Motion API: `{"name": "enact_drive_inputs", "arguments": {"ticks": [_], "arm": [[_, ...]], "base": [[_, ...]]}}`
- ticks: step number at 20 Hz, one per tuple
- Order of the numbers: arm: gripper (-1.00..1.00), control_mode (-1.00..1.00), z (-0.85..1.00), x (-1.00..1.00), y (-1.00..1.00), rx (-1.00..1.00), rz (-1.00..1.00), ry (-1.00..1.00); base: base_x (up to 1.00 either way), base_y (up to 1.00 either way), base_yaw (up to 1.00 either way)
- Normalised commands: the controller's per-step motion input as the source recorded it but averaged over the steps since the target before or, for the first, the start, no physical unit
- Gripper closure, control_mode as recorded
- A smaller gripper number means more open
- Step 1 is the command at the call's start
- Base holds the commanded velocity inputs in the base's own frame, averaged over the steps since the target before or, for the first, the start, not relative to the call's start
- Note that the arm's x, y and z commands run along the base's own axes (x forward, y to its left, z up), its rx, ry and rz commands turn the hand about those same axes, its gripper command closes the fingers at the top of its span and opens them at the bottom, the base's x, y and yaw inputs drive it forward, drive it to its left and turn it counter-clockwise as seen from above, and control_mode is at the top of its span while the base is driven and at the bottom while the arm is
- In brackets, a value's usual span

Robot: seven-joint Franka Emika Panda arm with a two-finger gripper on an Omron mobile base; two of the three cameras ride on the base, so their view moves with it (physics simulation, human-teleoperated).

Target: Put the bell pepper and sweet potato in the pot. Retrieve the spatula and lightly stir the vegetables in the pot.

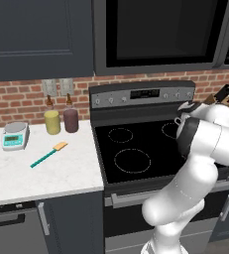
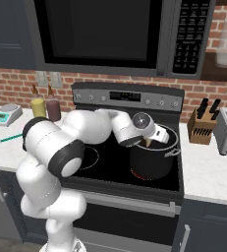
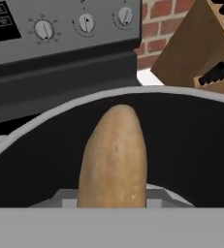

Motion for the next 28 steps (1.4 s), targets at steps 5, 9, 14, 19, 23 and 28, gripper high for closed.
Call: {"name": "enact_drive_inputs", "arguments": {"ticks": [5,9,14,19,23,28], "arm": [[-1.0,-1.0,0.03,-0.2,0.0,0.0,0.05,0.0],[-1.0,-1.0,0.26,-0.54,0.0,0.0,0.03,0.0],[-1.0,-1.0,0.42,-0.48,0.0,0.0,0.01,-0.01],[-1.0,-1.0,1.0,-0.33,0.3,0.0,0.02,-0.12],[-1.0,-1.0,1.0,-0.19,0.51,0.0,0.01,-0.05],[-1.0,-1.0,0.72,-0.41,0.87,0.0,0.01,0.09]], "base": [[0.0,0.0,0.0],[0.0,0.0,0.0],[0.0,0.0,0.0],[0.0,0.0,0.0],[0.0,0.0,0.0],[0.0,0.0,0.0]]}}
